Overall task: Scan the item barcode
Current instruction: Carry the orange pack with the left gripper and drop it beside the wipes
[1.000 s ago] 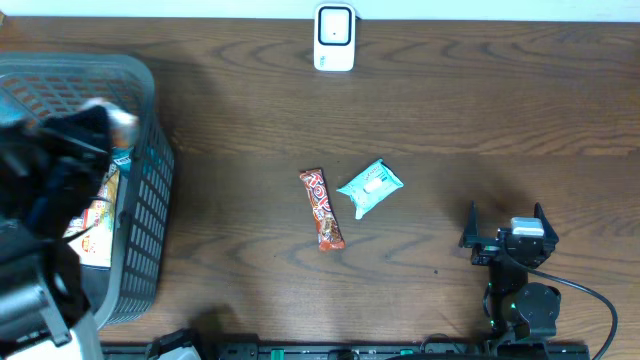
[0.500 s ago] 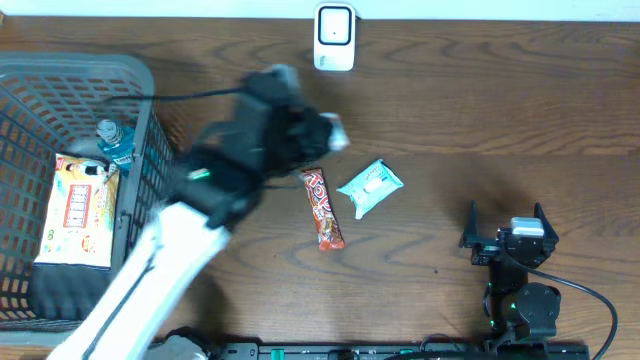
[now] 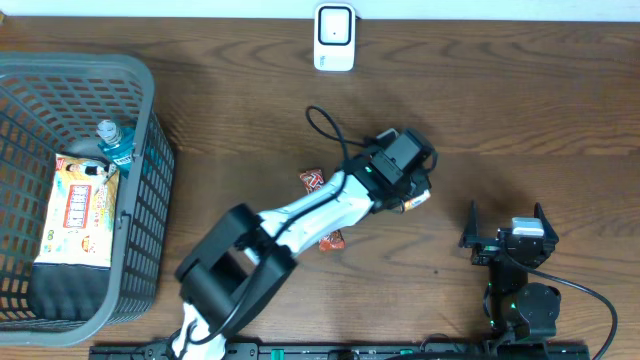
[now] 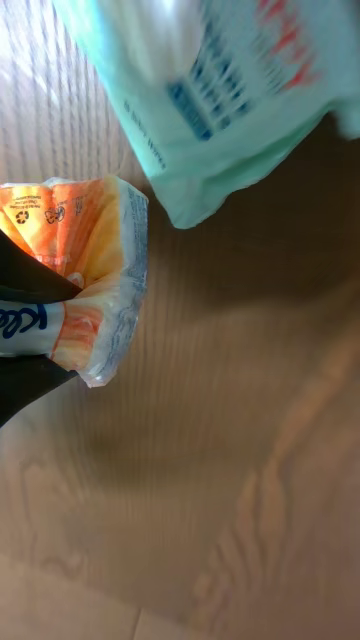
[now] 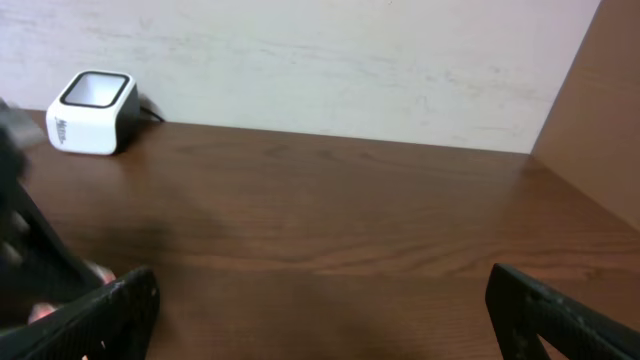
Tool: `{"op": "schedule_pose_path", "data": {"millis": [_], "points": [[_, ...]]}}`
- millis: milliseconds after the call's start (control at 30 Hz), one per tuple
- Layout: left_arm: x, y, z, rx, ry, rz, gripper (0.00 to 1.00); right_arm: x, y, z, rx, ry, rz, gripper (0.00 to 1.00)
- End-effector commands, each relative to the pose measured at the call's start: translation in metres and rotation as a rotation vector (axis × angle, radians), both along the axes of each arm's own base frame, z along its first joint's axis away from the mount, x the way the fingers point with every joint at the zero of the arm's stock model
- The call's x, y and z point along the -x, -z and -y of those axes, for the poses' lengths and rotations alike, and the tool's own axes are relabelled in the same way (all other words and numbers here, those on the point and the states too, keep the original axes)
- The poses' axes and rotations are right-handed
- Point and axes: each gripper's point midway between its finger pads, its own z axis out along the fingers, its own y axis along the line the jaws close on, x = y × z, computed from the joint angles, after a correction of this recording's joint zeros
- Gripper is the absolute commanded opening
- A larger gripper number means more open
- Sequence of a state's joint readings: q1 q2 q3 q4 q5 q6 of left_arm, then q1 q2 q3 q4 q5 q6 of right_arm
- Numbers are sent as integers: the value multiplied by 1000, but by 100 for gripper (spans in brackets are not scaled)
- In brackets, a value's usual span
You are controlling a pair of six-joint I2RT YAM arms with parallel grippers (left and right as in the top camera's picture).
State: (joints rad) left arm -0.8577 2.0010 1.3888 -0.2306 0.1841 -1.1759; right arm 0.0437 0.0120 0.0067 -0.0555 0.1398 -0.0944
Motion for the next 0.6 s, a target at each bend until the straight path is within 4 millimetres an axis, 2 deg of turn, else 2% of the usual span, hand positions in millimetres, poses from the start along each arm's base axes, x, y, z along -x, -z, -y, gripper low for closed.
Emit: {"op": "schedule_pose_path", "data": {"millis": [0,100,233,400,467,500,567], "points": [[-7,22,-5,-46,-46,-4,8,0,0,1,-11,8,3,99],[-14,31,-13,-93,-38,27,7,0,0,1,-11,8,3,99],[-29,32,-28,-171,-11,110,7,0,0,1,-11,8,3,99],[-33,38,-46,-210,-28,80,8,0,0,1,-11,7,3,99],[-33,40,-50,-222,-32,70,17,0,0,1,-11,7,3,99],[-32,40,-50,-224,-32,68,32,0,0,1,-11,8,3,99],[-31,41,-49,-224,-28,67,54,0,0,1,-11,8,3,99]]}}
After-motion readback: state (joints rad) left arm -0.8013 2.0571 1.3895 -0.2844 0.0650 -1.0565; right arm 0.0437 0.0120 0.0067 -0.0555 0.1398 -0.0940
